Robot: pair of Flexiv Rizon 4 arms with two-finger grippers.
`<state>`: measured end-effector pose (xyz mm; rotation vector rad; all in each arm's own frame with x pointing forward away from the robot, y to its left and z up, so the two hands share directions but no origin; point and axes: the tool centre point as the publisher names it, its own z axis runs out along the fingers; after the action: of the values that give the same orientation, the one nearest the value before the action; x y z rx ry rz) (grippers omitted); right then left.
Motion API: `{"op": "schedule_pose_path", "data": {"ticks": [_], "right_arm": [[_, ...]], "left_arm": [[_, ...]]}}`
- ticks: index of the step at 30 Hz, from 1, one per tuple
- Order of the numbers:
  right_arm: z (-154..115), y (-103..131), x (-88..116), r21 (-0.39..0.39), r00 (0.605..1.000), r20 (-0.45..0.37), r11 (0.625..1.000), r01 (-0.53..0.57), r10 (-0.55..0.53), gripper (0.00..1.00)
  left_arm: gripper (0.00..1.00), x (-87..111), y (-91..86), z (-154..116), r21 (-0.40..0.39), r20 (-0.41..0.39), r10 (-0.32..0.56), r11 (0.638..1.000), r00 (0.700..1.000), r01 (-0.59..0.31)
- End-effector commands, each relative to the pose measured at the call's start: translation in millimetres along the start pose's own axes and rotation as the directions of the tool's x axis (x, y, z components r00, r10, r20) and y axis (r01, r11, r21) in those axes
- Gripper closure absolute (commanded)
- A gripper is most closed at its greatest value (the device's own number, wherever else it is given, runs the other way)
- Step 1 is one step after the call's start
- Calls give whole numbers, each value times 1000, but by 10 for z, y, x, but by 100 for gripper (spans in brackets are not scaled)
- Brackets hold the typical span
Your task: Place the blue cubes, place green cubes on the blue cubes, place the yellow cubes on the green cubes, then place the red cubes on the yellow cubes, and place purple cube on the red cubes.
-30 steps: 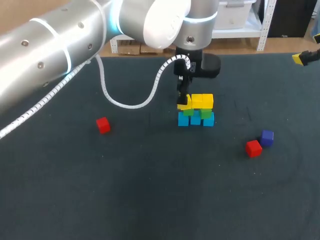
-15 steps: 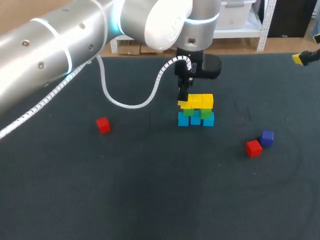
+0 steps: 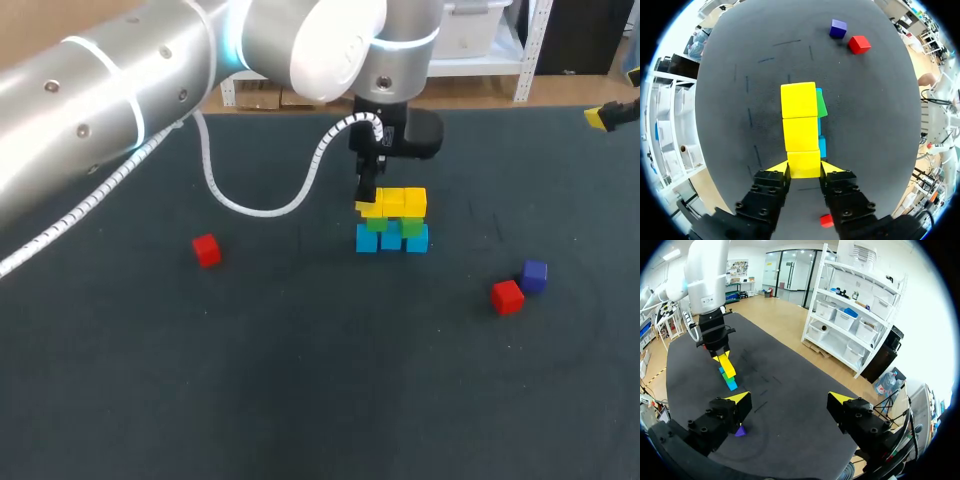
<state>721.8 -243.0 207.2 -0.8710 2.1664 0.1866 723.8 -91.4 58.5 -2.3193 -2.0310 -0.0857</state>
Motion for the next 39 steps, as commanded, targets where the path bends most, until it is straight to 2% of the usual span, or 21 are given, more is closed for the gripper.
{"op": "schedule_pose_path", "data": {"ticks": [1,8,13,15,16,17,18,19,30,34,39], "right_arm": [[-17,38,10,39,1000,0,999,-2,2,0],[-17,38,10,39,1000,0,999,-2,2,0],[-17,38,10,39,1000,0,999,-2,2,0],[-17,38,10,39,1000,0,999,-2,2,0],[-17,38,10,39,1000,0,999,-2,2,0],[-17,38,10,39,1000,0,999,-2,2,0],[-17,38,10,39,1000,0,999,-2,2,0],[-17,38,10,39,1000,0,999,-2,2,0],[-17,38,10,39,1000,0,999,-2,2,0],[-17,38,10,39,1000,0,999,-2,2,0],[-17,38,10,39,1000,0,999,-2,2,0]], "left_arm": [[91,-4,0,12,-4,-2,4,1000,1000,-4],[90,-3,1,16,-10,-6,9,1000,1000,-9],[83,-2,3,17,-10,-7,11,1000,1000,-11],[68,-1,3,18,-10,-8,12,1000,1000,-12],[64,0,2,19,-10,-8,13,1000,1000,-13],[51,4,0,18,-9,-7,14,1000,1000,-14],[19,6,-1,17,-9,-7,15,1000,1000,-15],[0,7,-2,17,-8,-7,15,1000,1000,-15],[0,51,-25,-19,-11,0,10,1000,1000,-10],[0,163,-43,-86,-24,16,-20,1000,1000,21],[0,414,-100,-198,-61,40,-105,992,994,107]]}}
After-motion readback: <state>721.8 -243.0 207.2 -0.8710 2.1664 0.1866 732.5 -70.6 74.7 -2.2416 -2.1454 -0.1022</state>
